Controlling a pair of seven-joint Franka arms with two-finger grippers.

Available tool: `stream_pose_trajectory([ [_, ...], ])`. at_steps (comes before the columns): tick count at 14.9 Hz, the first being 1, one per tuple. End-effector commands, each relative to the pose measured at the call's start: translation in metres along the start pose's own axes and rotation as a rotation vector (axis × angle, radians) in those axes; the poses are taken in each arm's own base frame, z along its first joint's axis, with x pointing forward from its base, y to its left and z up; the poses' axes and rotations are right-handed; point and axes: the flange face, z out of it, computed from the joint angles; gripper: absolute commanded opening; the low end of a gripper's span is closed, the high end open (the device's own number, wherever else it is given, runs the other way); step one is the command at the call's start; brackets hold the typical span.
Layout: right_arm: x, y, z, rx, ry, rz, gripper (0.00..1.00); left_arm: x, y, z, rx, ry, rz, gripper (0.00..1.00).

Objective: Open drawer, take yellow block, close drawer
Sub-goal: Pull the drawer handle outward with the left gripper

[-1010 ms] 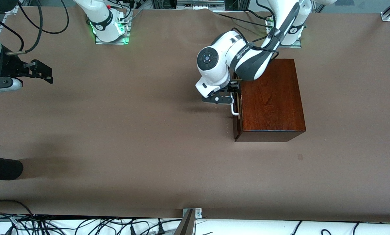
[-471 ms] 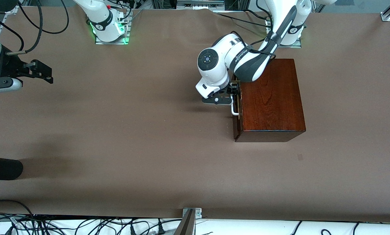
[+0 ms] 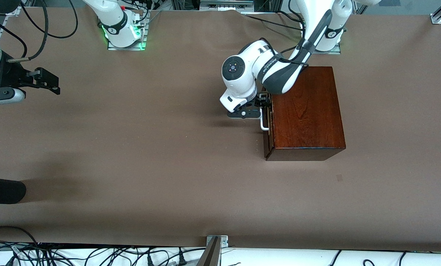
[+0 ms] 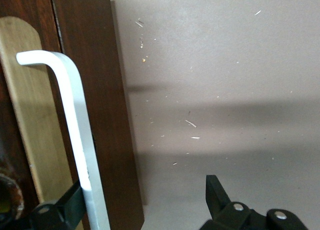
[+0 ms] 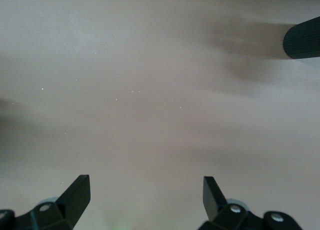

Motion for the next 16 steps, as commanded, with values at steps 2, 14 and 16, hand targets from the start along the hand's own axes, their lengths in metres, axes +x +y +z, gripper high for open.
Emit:
stream_pose_trajectory([
  [2,-0.001,-0.002,-0.004,0.003,0.010,-0.005,1.00,-0.003,0.023,-0.002,-0.028,0.062,-0.012,1.00],
  [14,0.000,-0.002,-0.004,0.003,0.012,-0.006,1.00,-0.017,0.094,-0.012,-0.128,0.119,-0.045,1.00],
  [16,-0.001,-0.002,-0.004,0.003,0.010,-0.006,1.00,-0.022,0.099,-0.013,-0.129,0.123,-0.035,1.00],
])
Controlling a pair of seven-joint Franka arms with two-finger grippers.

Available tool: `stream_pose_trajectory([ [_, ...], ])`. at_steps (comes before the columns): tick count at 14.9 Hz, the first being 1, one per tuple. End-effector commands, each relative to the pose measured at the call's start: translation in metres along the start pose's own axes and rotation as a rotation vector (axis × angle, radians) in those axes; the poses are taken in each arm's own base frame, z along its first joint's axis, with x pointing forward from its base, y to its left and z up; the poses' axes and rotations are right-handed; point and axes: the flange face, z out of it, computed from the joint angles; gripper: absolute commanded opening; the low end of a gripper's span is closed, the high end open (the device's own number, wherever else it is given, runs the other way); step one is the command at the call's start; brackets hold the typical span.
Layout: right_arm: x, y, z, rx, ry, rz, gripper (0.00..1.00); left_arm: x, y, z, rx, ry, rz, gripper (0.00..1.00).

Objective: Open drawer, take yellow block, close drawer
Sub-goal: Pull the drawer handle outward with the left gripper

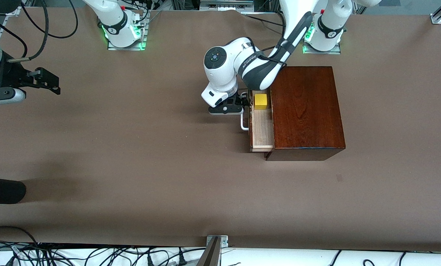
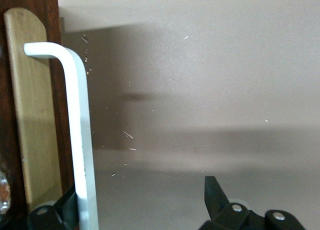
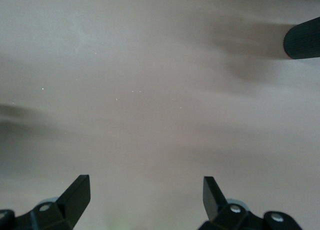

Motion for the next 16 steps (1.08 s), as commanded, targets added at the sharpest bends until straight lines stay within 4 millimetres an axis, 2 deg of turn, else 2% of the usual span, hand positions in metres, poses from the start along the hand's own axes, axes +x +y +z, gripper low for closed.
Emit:
stream_pose_trajectory([
  [1,0.000,-0.001,-0.004,0.001,0.012,-0.004,1.00,-0.010,0.037,-0.006,-0.064,0.028,0.011,1.00],
  [2,0.000,-0.001,-0.004,0.001,0.012,-0.004,1.00,-0.007,0.038,-0.014,-0.077,0.037,0.007,1.00],
  [11,0.000,-0.001,-0.004,0.001,0.015,-0.004,1.00,-0.001,0.040,-0.030,-0.108,0.045,0.006,1.00],
  [13,0.000,-0.001,-0.004,0.001,0.015,-0.006,1.00,0.000,0.034,-0.056,-0.117,0.062,0.005,1.00],
  [16,0.000,-0.001,-0.004,0.001,0.015,-0.006,1.00,0.002,0.004,-0.102,-0.068,0.050,0.006,1.00],
])
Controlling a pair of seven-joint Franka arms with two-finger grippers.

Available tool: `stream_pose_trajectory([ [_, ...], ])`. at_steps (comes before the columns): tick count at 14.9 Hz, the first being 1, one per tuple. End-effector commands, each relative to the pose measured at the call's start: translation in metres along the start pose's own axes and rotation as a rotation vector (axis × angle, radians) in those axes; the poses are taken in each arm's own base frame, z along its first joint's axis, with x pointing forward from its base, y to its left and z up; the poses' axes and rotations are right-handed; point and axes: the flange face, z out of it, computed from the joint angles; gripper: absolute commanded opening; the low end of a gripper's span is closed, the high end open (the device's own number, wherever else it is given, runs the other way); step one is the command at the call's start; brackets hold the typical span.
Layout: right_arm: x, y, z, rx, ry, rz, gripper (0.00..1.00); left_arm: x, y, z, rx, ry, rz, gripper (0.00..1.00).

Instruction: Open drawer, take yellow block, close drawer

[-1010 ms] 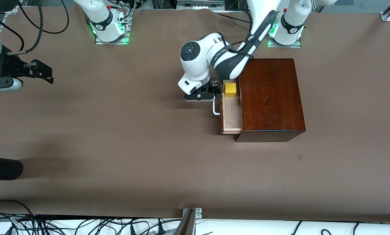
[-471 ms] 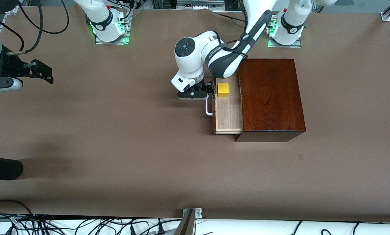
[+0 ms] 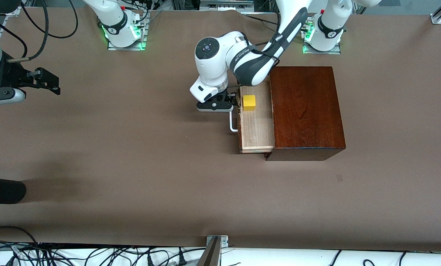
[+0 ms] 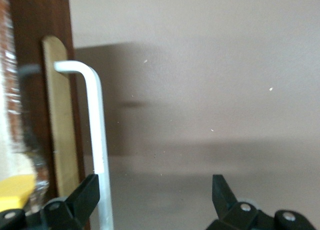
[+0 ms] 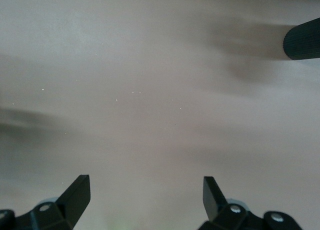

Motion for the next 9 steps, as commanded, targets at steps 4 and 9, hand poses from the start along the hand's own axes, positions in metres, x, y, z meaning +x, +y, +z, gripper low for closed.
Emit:
stream_pose_trajectory([
  [4,0.000,0.000,-0.003,0.002,0.010,-0.002,1.00,0.035,-0.102,-0.134,0.054,-0.062,0.034,1.00],
  [9,0.000,-0.002,-0.003,0.003,0.010,-0.006,1.00,0.100,-0.249,-0.194,-0.007,-0.098,0.023,1.00],
])
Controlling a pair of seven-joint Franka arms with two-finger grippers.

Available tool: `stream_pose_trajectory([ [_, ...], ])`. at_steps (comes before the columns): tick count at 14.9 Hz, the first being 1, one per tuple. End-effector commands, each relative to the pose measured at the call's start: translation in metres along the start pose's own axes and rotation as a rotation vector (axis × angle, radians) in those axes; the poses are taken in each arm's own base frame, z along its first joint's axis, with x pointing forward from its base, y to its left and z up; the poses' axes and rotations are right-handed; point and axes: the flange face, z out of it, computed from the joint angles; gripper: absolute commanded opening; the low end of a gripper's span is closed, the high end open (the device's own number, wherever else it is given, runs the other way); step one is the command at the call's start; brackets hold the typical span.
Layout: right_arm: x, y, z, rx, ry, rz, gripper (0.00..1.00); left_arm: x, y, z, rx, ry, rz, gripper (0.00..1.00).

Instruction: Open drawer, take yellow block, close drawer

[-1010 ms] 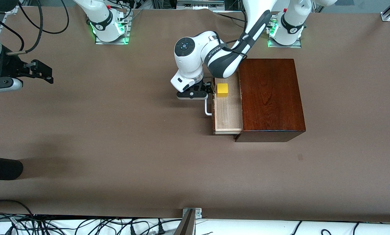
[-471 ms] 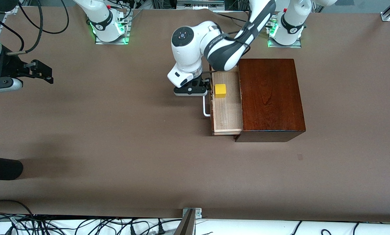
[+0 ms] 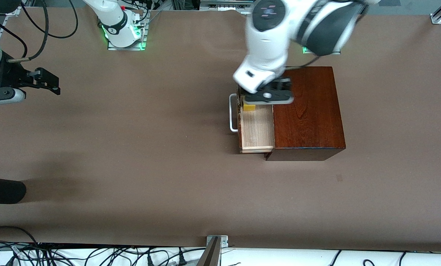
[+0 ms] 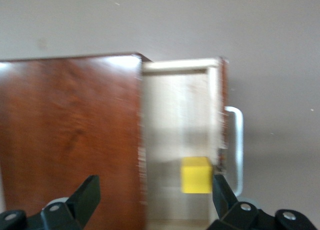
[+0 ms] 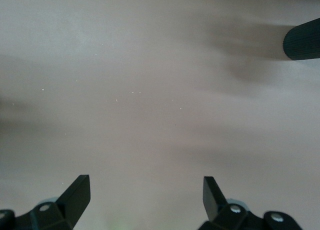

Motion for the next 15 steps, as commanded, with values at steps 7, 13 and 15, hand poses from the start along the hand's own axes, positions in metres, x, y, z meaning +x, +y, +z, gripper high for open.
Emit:
stream_pose_trajectory([
  [7,0.011,-0.024,0.005,-0.002,0.021,-0.038,1.00,0.050,-0.242,-0.027,-0.069,-0.058,0.197,1.00],
  [13,0.012,-0.097,0.005,0.000,0.030,-0.173,1.00,0.016,-0.313,-0.020,-0.128,0.039,0.063,1.00],
  [15,0.010,-0.148,0.021,0.012,-0.014,-0.264,1.00,0.011,-0.317,-0.013,-0.138,0.066,0.052,1.00],
])
